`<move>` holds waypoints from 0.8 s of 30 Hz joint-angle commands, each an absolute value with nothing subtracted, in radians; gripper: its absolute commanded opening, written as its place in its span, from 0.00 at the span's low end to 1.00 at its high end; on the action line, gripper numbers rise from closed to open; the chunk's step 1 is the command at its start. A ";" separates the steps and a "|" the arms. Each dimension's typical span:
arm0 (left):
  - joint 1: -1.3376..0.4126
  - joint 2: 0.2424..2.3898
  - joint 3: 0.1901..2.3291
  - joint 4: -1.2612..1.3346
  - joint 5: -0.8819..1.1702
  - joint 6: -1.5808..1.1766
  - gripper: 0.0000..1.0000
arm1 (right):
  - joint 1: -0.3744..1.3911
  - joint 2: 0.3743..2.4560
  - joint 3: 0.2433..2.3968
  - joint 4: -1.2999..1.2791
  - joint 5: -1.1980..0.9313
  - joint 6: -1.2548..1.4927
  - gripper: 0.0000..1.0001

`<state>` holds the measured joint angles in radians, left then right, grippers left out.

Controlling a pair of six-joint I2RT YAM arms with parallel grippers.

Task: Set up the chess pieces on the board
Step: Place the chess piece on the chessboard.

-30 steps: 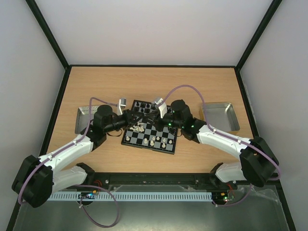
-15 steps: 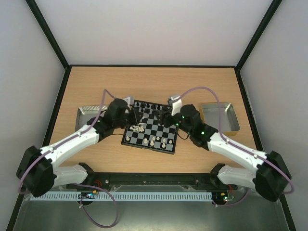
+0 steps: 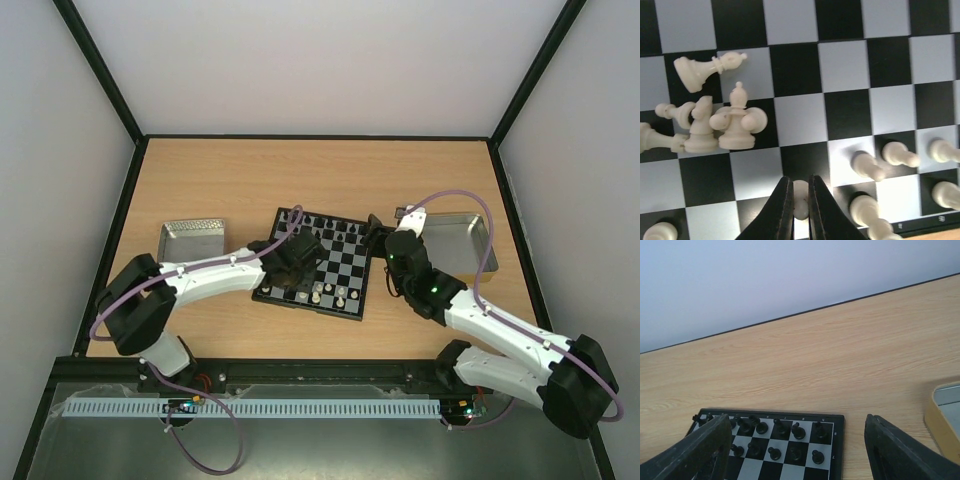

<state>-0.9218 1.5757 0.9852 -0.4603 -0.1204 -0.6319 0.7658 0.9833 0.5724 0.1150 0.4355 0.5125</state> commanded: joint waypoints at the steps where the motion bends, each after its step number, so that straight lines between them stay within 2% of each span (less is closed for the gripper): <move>1: -0.930 1.607 1.026 -0.527 -0.162 -0.613 0.05 | 0.764 0.993 0.554 0.110 0.491 0.559 0.72; 16: -0.927 1.700 1.067 -0.500 -0.117 -0.570 0.05 | 0.765 1.012 0.550 0.101 0.483 0.575 0.72; 24: -0.927 1.709 1.057 -0.491 -0.097 -0.568 0.11 | 0.765 1.020 0.551 0.104 0.468 0.578 0.72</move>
<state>-0.9253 1.6970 1.0500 -0.4835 -0.1066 -0.5816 0.7658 1.0111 0.5636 0.1127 0.4469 0.5621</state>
